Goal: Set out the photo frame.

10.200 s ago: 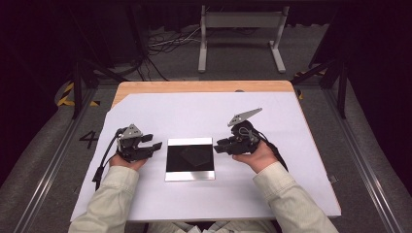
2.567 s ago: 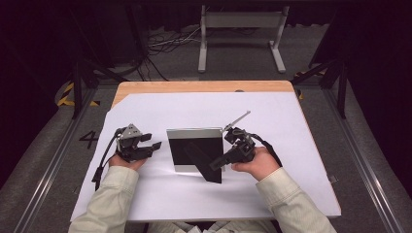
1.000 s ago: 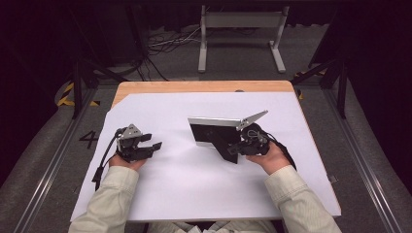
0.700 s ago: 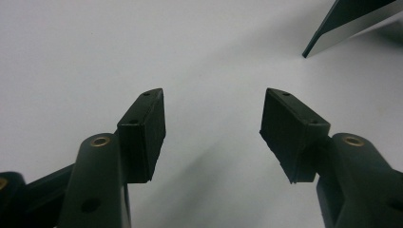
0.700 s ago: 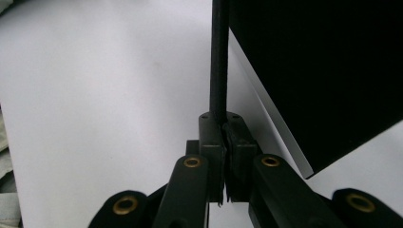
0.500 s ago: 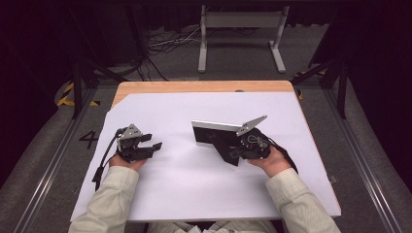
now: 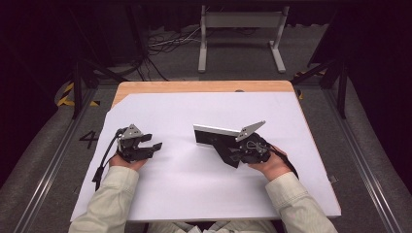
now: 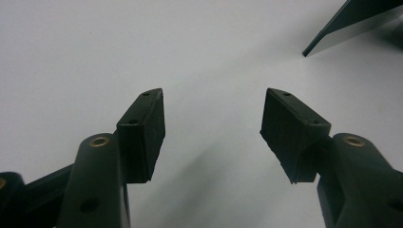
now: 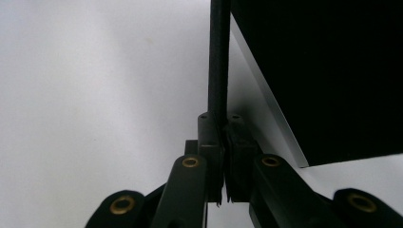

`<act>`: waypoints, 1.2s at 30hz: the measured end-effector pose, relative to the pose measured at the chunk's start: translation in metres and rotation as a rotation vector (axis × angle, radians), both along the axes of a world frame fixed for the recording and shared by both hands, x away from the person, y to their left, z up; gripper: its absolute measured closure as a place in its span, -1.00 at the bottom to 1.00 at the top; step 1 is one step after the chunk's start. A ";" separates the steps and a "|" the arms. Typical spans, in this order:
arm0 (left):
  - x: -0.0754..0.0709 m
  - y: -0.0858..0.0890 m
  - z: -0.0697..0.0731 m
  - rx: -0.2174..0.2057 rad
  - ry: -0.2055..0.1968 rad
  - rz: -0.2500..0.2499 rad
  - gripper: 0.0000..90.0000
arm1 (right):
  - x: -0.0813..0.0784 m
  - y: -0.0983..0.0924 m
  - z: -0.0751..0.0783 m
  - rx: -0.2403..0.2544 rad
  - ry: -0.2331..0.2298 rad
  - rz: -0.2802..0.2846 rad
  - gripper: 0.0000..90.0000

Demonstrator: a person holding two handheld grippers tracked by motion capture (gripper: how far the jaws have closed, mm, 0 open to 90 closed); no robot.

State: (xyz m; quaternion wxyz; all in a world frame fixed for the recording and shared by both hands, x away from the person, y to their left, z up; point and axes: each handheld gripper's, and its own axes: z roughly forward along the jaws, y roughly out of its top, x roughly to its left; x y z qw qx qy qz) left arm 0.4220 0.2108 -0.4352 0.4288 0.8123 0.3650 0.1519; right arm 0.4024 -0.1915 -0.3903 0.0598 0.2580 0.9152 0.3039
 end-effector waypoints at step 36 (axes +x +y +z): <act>-0.001 -0.016 0.012 -0.054 -0.002 -0.050 -0.04 | -0.016 -0.023 0.016 0.100 -0.060 -0.072 0.49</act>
